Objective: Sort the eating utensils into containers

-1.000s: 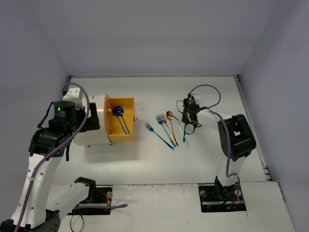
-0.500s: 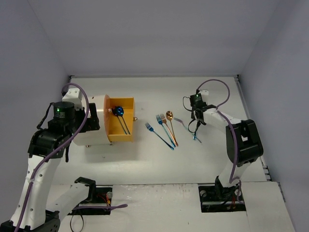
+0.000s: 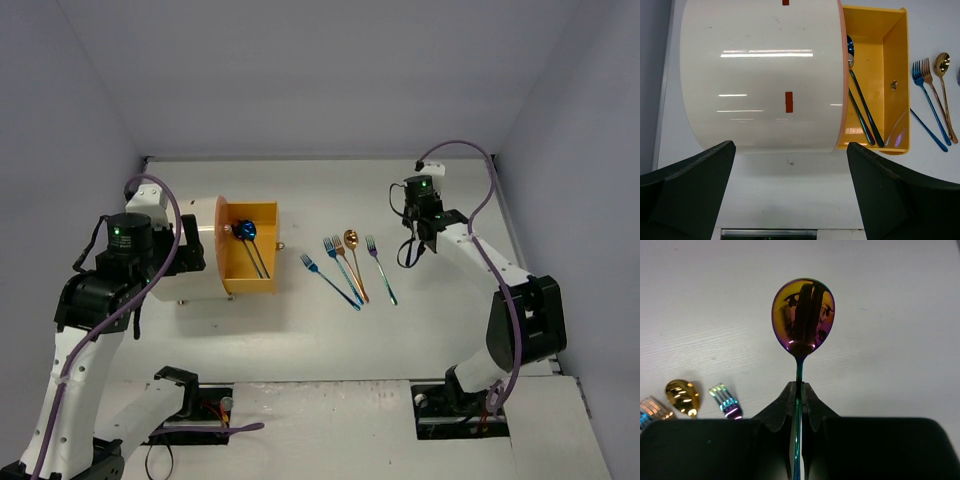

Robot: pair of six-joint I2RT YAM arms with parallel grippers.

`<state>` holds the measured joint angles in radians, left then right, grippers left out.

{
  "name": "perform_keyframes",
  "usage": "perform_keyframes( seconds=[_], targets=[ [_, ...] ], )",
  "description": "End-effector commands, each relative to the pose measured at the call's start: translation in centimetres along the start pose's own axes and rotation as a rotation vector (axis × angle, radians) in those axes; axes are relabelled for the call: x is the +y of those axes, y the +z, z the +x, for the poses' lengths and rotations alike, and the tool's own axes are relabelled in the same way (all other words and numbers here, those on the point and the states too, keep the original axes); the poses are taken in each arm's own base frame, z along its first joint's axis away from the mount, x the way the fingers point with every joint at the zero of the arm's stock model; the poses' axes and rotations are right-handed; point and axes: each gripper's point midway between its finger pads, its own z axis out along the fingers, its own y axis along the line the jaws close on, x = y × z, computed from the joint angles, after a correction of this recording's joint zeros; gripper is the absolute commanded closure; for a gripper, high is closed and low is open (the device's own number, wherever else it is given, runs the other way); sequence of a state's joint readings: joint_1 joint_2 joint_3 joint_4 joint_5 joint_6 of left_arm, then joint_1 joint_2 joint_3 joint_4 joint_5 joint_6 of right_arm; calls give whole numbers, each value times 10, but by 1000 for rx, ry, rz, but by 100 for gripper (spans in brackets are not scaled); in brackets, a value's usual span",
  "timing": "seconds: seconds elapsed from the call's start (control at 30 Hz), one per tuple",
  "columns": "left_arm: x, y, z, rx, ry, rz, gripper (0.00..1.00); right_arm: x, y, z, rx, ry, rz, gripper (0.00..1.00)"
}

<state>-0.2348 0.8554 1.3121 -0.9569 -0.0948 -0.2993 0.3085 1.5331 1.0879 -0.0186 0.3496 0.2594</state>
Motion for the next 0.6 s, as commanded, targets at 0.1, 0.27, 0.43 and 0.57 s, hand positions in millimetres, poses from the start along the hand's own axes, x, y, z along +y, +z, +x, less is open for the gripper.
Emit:
perform_keyframes(
  seconds=[0.1,0.27,0.43,0.57],
  targets=[
    [-4,-4,-10,-41,-16,18,7,102,-91,-99,-246,40,-468,100],
    [-3,-6,-14,-51,-11,15,7,205,-183,-148,-364,34,-826,100],
    [-4,-9,-21,-65,-20,19,7,298,-232,-153,-395,9,-1042,100],
    [-6,-11,-22,-70,-25,28,7,350,-247,-138,-383,-8,-1100,100]
  ],
)
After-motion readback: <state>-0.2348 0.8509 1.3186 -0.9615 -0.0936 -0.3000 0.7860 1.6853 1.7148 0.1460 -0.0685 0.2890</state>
